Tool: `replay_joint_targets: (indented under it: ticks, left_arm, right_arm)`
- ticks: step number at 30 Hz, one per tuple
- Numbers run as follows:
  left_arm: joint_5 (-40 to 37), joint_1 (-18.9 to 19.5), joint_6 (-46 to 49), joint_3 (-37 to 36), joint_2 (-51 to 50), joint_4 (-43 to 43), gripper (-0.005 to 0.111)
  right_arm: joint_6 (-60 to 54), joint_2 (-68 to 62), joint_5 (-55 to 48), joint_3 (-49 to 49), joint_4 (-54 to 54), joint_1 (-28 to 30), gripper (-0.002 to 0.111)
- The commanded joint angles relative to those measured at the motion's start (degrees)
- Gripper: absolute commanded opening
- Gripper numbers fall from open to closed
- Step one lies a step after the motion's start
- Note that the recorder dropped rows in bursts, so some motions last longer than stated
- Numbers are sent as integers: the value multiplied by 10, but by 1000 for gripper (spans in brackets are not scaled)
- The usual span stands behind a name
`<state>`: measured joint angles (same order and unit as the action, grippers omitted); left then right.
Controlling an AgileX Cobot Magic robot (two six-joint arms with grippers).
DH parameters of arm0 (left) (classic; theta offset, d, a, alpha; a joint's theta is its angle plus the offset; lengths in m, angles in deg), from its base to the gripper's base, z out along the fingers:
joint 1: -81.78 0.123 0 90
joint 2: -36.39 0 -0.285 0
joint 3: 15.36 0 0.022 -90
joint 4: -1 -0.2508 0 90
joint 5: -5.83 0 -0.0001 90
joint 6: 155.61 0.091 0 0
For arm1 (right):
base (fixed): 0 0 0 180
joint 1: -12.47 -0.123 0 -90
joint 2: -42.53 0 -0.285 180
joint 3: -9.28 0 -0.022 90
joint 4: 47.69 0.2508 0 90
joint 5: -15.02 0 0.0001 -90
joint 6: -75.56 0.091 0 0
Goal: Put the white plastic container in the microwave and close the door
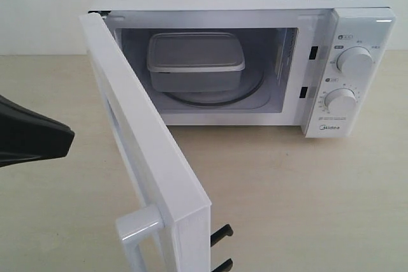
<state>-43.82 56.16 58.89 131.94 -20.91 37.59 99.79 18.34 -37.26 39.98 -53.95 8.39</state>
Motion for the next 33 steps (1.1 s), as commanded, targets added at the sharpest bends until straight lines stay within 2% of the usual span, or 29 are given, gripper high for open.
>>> replay_joint_targets:
  ticks: [1, 4, 6, 10, 16, 27, 33]
  left_arm:
    - [-8, -3, -2, -1, 2, 4, 4]
    - [-1, -3, -2, -3, -13, 7, 4]
    - [13, -3, 2, -11, -31, 15, 4]
    - [36, -3, 65, -15, -109, 33, 4]
    - [121, -3, 119, -14, -186, 88, 4]
    - [145, -4, 277, 46, -274, 295, 4]
    - [181, -4, 283, 99, -329, 320, 4]
  right_arm:
    - [-10, -3, -32, 37, 33, -6, 1]
    - [-15, -3, -25, 48, 43, -11, 1]
    - [-114, -3, -13, 61, 118, -11, 1]
    - [-225, -3, -1, 82, 246, -11, 1]
    - [-263, -3, -21, 87, 256, -11, 1]
    - [-329, -3, -15, 87, 314, -11, 1]
    - [-330, -3, 13, 89, 314, -11, 1]
